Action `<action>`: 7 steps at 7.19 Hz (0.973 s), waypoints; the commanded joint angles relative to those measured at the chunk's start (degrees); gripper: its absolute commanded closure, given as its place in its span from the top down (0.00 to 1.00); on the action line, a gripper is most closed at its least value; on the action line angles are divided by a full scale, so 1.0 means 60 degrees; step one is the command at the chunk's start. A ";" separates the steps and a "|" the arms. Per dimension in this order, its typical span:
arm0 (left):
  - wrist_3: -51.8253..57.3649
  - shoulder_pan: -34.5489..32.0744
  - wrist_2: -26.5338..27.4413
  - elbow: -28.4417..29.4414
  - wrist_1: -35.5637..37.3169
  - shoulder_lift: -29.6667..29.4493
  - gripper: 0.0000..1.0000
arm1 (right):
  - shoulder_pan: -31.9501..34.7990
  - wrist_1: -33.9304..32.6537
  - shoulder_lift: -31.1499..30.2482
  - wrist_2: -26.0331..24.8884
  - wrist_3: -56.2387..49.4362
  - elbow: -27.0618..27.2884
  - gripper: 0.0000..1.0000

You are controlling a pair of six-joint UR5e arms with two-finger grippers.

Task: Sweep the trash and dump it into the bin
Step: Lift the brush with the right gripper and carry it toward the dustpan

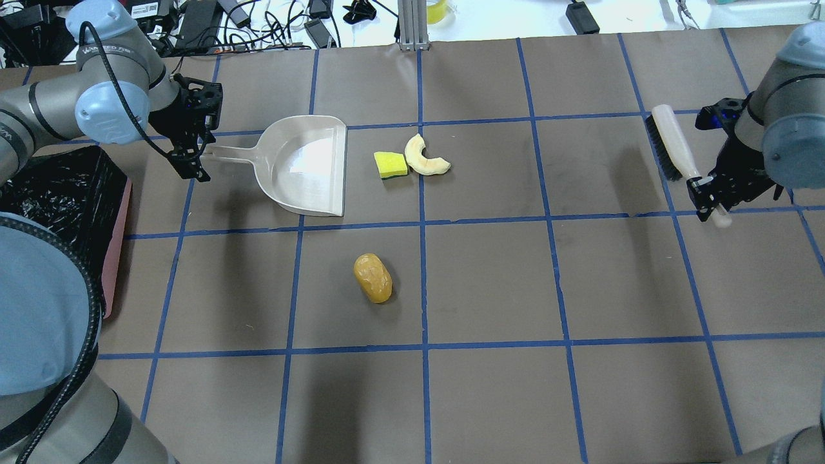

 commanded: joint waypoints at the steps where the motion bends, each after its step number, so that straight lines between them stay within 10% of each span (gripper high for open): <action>1: -0.0169 -0.0043 -0.0732 0.0062 0.0179 -0.0062 0.91 | 0.1895 0.0557 -0.0299 -0.1109 0.1594 -0.0300 0.00; 7: -0.0229 -0.0087 -0.0871 -0.0098 0.0268 -0.0149 0.86 | 0.6280 0.1129 0.1322 -0.1135 0.7831 -0.1749 0.00</action>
